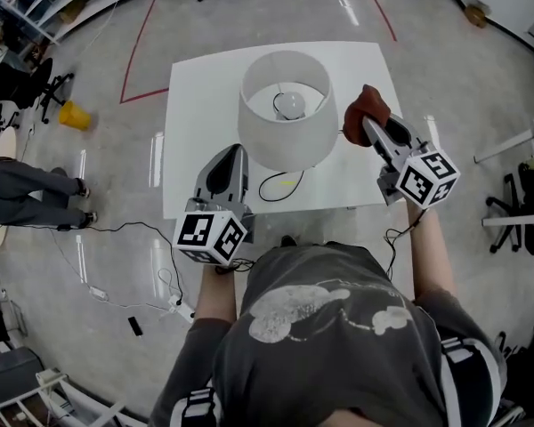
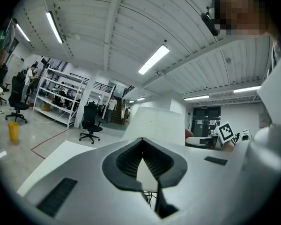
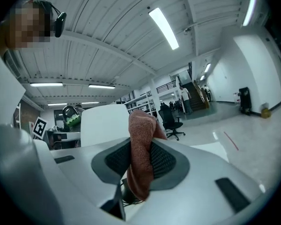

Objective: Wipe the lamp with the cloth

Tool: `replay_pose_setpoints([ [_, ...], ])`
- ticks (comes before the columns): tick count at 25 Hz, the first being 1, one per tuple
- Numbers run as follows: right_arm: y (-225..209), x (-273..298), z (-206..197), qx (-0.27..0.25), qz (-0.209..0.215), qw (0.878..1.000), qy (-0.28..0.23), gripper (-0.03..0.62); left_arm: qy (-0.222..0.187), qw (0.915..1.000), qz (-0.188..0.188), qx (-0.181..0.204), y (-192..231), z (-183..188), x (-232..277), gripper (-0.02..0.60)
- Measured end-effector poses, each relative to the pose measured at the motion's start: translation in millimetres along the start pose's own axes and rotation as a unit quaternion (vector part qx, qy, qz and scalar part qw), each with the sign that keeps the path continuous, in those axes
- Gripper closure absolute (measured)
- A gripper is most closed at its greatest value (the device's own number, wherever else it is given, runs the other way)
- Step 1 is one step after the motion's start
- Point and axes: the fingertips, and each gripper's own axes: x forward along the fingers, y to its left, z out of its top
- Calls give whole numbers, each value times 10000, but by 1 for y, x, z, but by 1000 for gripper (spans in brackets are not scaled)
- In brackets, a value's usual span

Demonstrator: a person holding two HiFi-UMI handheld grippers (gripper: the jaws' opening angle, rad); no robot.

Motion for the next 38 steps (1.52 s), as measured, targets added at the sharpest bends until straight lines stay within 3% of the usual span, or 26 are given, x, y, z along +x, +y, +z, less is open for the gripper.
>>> replay_pose_setpoints([
  [7,-15,36,60,-832,520,9946,-328,499,-107,9999,83,-7,3,5,13,574],
  [14,-25,74,97,-1094,1724,9778,-478,499,-280,9963,800,123,-21,11,18,574],
  [19,-4,116,109,-1345,2781,9508,-230,499,-464,9883,1442,160,-26,17,10,574],
  [25,28,152,127,-1585,3617,9186,-133,499,-579,9775,2017,202,-32,32,4,574],
  [32,55,178,103,-1683,4587,8723,171,499,-686,9653,2511,207,-34,18,1,574],
  [38,46,189,76,-1692,4741,8627,475,499,-575,9599,2740,166,-38,1,3,574],
])
